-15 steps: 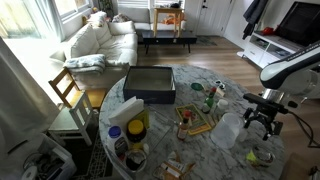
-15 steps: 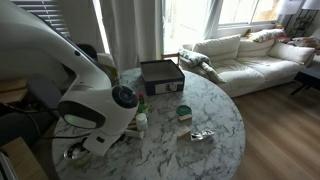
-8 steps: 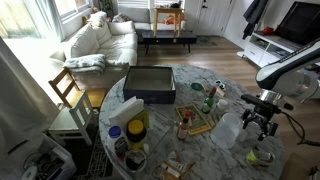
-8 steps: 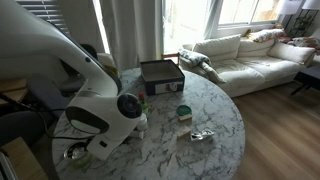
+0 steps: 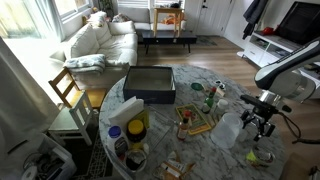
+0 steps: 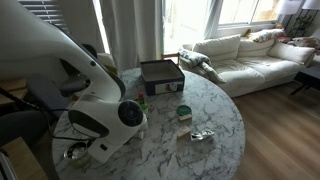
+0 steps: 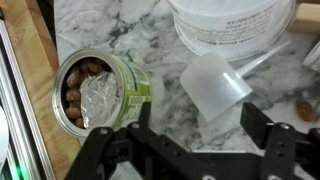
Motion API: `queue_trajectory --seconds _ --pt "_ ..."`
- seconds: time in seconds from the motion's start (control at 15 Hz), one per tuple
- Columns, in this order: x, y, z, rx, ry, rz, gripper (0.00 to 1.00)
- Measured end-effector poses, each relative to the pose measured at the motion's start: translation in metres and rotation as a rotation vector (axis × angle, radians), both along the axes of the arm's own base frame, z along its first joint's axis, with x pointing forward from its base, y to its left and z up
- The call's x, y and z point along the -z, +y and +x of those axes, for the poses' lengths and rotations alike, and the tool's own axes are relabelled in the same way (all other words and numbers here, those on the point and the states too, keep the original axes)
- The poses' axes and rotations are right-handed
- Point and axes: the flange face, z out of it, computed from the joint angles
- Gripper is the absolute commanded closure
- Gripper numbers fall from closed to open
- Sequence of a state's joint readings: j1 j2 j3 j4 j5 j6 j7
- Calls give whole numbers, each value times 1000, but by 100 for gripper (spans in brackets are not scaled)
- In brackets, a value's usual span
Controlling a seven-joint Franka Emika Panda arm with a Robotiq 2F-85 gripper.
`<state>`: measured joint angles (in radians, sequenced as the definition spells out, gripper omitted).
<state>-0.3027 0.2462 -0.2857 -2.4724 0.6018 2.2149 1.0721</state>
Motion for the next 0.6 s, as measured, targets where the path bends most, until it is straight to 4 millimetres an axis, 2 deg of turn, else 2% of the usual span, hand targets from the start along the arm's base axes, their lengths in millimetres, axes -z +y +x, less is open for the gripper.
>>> queue_trajectory --seconds 0.07,0.13,0.53,0.6 --pt "1 0 0 5 -2 4 42" --pt "2 0 0 8 -5 9 50" --pt "6 -1 0 14 -9 16 97" --pt "5 -1 0 14 -10 15 100"
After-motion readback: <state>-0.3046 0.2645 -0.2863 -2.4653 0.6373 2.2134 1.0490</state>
